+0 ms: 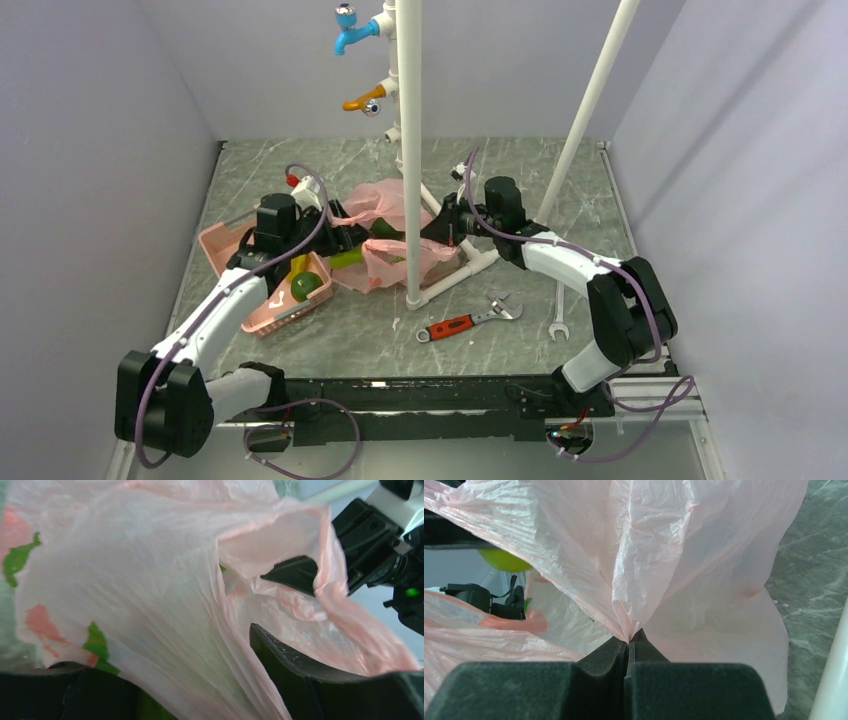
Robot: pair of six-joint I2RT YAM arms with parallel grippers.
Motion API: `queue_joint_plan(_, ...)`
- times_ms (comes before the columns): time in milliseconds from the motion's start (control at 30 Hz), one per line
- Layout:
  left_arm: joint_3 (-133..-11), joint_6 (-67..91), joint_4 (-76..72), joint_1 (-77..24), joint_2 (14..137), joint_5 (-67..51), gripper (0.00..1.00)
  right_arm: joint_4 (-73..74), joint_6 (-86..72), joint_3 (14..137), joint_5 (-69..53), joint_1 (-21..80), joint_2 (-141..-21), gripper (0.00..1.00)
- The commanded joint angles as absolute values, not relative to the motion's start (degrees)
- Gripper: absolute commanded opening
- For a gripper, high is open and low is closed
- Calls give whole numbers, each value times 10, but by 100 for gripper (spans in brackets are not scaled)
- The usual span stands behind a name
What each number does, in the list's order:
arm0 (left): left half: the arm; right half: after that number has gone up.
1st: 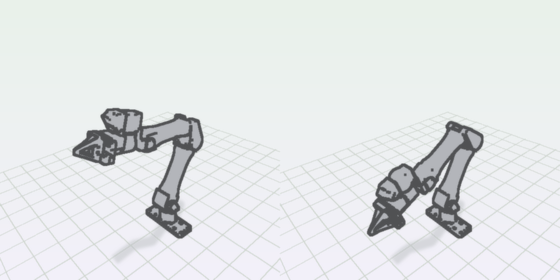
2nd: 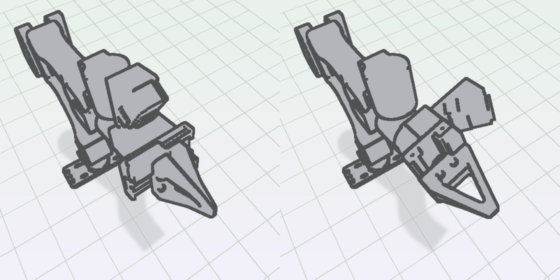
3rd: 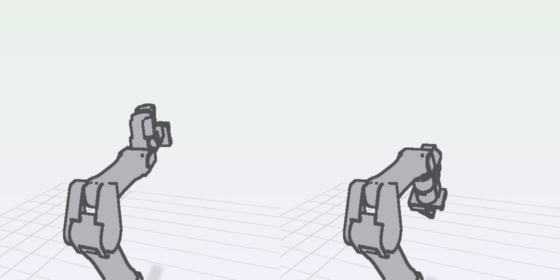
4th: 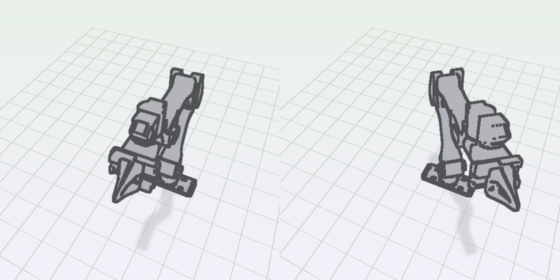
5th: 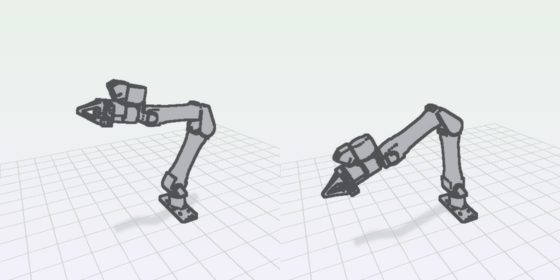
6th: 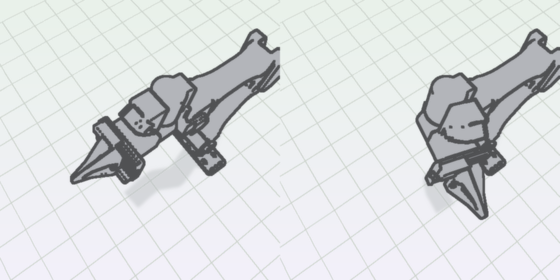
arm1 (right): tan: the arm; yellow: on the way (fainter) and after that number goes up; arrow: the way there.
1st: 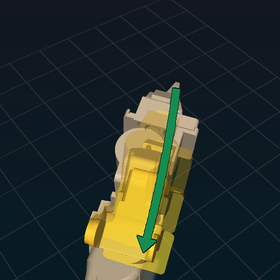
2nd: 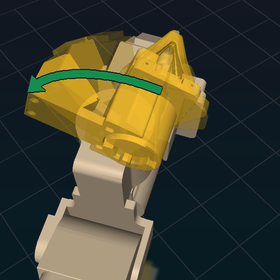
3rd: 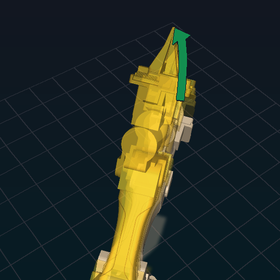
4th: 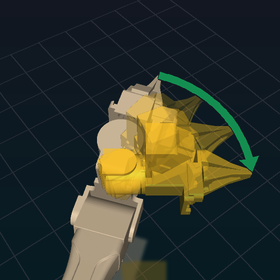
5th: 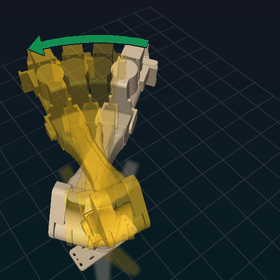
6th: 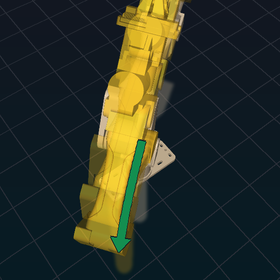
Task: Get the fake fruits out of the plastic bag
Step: Take out the fake fruit from the plastic bag.
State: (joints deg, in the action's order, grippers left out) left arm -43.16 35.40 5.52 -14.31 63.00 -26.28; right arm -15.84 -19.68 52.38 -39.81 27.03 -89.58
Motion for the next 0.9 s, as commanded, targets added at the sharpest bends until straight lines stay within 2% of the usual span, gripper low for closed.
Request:
queue_joint_plan(0,-423,391,30,-141,672,-373,0,-150,-199,556,-396,274,-873,0)
queue_joint_plan(167,-393,394,-4,-144,686,-388,1,-101,-184,587,-360,297,-872,0)
queue_joint_plan(433,-403,332,108,-180,689,-309,1,-149,-226,611,-384,308,-872,0)
queue_joint_plan(633,-376,322,92,-195,666,-266,0,-181,-328,638,-340,286,-878,0)
queue_joint_plan(867,-385,266,172,-217,677,-180,0,-221,-450,666,-354,250,-902,0)
